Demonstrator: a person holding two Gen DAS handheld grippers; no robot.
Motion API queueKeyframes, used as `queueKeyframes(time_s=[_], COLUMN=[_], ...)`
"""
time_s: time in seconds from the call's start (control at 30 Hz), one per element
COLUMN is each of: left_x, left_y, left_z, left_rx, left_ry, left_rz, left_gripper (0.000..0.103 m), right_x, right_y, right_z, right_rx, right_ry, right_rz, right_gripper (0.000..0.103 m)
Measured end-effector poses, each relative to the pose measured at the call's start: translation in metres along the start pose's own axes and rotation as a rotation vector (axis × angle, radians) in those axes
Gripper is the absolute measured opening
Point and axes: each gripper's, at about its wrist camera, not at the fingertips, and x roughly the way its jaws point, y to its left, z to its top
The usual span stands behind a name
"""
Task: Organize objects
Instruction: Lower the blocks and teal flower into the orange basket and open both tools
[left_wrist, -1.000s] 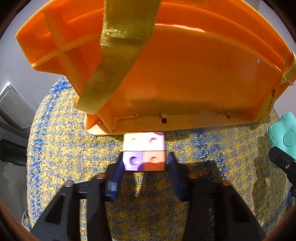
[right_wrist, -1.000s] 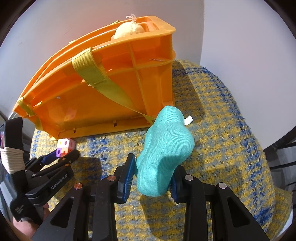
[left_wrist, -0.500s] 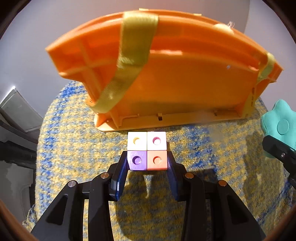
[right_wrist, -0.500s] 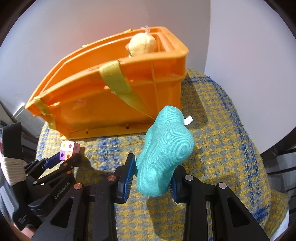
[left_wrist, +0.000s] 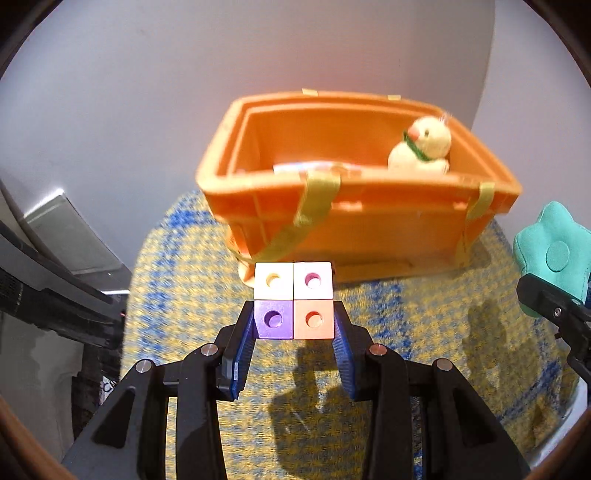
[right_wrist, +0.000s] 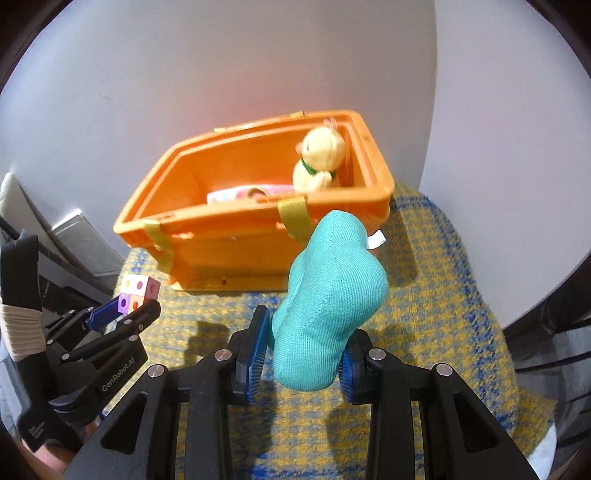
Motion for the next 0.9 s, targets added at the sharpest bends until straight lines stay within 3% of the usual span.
queueKeyframes(time_s=[0.13,0.53,0.9], left_x=[-0.003,-0.039,-0.012], left_y=[-0.013,-0.002,-0.004], left_z=[0.000,0.056,0.112], left_rx=[-0.002,0.029,0.073], left_ry=[-0.030,-0.112,-0.133], left_rz=[0.004,0.016,0.007], left_gripper=[0.038,0.038,0.038], right_x=[-0.015,-0.035,-0.012], right_y=[0.005,0.020,0.025], right_z=[0.012,0.066,0.115], right_rx=[-0.017,-0.054,-0.095], right_ry=[-0.030,-0.091,-0.089], right_rz=[0.007,0.030,0.020], right_gripper=[0.034,0.034,0.034])
